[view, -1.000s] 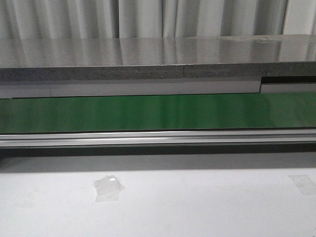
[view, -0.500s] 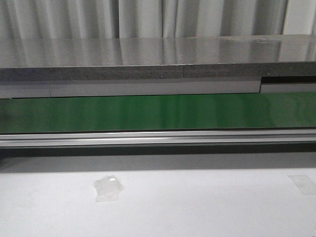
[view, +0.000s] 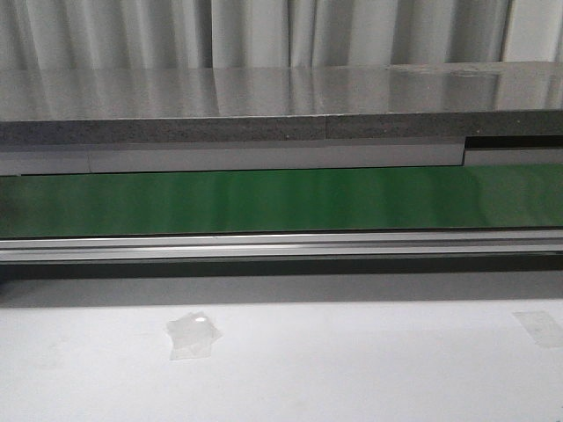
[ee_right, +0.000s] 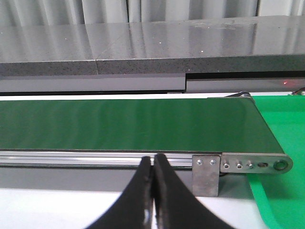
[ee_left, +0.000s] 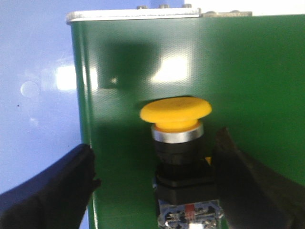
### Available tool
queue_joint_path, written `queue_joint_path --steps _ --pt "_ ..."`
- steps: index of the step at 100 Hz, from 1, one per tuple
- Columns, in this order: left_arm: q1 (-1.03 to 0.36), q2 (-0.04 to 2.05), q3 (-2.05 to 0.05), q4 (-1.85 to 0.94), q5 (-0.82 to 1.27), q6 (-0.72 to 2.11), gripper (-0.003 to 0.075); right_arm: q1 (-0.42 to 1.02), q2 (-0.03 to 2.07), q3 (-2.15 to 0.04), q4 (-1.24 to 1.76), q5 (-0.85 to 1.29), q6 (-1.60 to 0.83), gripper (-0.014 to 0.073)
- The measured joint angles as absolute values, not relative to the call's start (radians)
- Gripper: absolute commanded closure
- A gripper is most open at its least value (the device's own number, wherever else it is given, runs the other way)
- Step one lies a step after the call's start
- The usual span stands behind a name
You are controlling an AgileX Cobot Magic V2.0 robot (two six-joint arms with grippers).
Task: Move button from left to right
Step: 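Carry the button onto the green belt and open the left gripper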
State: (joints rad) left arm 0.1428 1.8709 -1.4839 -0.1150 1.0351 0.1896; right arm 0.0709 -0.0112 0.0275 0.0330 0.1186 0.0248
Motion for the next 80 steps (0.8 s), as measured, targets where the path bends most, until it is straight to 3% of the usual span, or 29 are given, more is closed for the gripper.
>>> queue_joint_path --steps 33,80 --pt "0.143 1.858 -1.484 -0.168 1.004 0.23 0.0207 0.071 -0.011 0.028 0.033 0.119 0.025 0.0659" --pt "0.133 1.684 -1.448 -0.299 0.94 0.332 0.0208 0.071 -0.011 0.028 0.033 0.119 0.023 0.0659"
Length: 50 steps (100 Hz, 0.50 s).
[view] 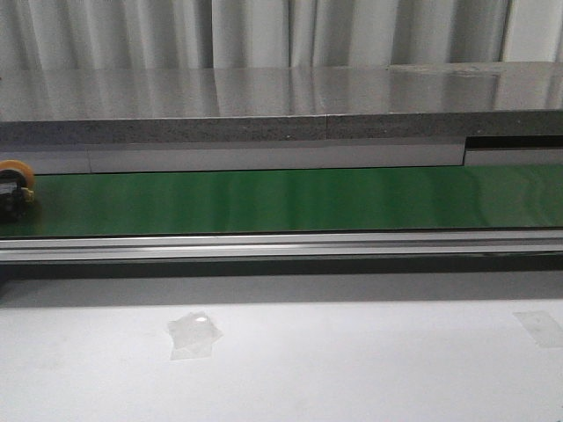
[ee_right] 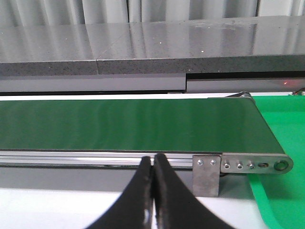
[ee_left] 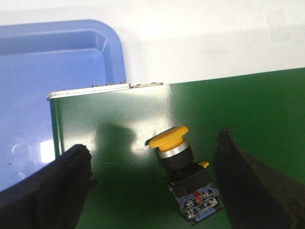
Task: Move button from left to right
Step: 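Carry the button onto the green belt and open the left gripper, then raise the left gripper away while the belt carries the button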
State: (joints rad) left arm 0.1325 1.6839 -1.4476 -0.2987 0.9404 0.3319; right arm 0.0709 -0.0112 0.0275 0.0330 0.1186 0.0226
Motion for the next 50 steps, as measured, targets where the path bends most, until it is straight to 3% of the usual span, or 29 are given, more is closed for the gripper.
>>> queue_joint_path --steps 50 --pt "0.131 1.165 -0.94 -0.322 0.453 0.346 0.0207 0.071 -0.011 0.028 0.033 0.119 0.025 0.0659"
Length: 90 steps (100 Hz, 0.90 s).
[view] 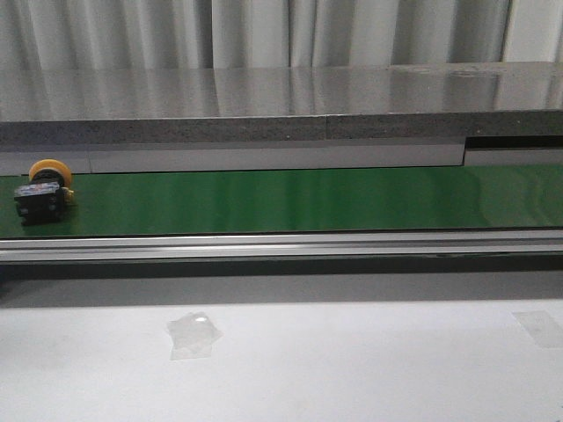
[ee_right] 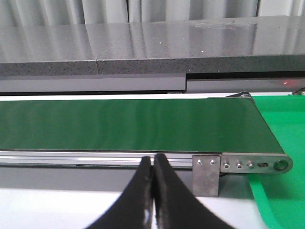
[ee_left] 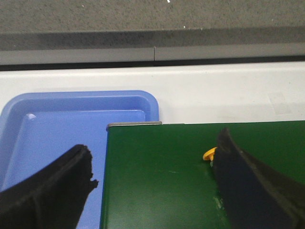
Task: Move button from left to right
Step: 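Raise the left gripper away while the belt carries the button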
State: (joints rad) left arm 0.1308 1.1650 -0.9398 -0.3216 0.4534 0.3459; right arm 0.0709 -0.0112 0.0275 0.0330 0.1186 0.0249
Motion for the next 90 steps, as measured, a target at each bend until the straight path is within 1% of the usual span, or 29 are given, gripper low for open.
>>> queue_joint_path --steps 31,42,53,65,85,90 --pt "0.121 0.815 -0.625 -0.366 0.232 0.346 0.0207 0.071 -0.011 0.028 0.033 0.119 0.023 0.0659" --pt "0.076 0.687 -0.526 -0.372 0.153 0.346 0.0208 0.071 -0.011 0.028 0.033 0.119 0.023 0.0659" --pt "0.019 0.582 -0.447 -0.376 0.13 0.346 0.0208 0.071 -0.011 0.028 0.033 0.119 0.023 0.0659" --pt "-0.019 0.524 -0.391 -0.378 0.128 0.346 0.0208 0.071 -0.011 0.028 0.033 0.119 0.023 0.0659" --pt "-0.027 0.506 -0.371 -0.38 0.125 0.346 0.0209 0.071 -0.011 0.028 0.033 0.119 0.023 0.0659" --pt "-0.027 0.506 -0.371 -0.38 0.12 0.346 0.0225 0.071 -0.011 0.028 0.033 0.119 0.023 0.0659"
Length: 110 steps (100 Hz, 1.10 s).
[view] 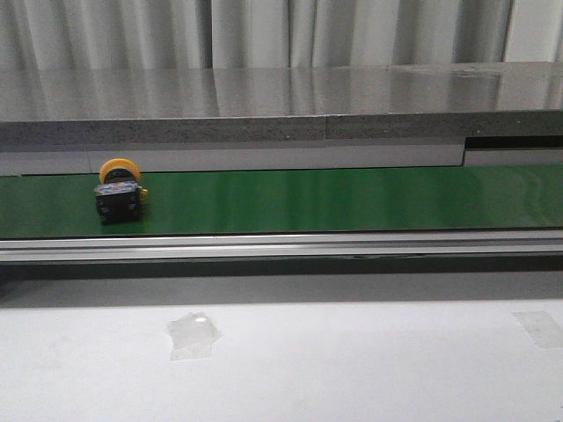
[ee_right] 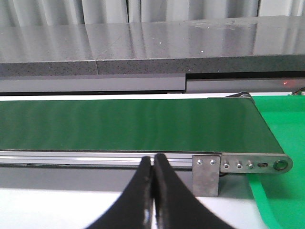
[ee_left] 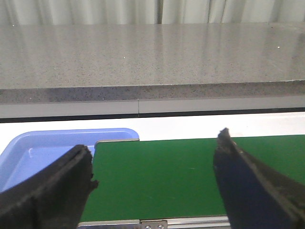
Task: Move button from left to right
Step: 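Raise the left gripper away while the belt carries the button, then move the right gripper over the belt end toward the arriving button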
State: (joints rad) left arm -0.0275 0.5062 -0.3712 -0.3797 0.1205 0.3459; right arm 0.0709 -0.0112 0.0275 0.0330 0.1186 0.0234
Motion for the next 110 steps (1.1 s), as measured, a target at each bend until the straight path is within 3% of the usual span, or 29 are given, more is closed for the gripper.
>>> queue_joint_path --steps 11,35,110 --pt "-0.027 0.506 -0.371 -0.38 0.106 0.346 0.0338 0.071 -0.011 0.028 0.033 0.119 0.023 0.0659" --pt "-0.027 0.506 -0.371 -0.38 0.076 0.346 0.0741 0.071 -0.011 0.028 0.033 0.119 0.023 0.0659" --pt "-0.027 0.506 -0.371 -0.38 0.059 0.346 0.074 0.071 -0.011 0.028 0.033 0.021 0.023 0.0659"
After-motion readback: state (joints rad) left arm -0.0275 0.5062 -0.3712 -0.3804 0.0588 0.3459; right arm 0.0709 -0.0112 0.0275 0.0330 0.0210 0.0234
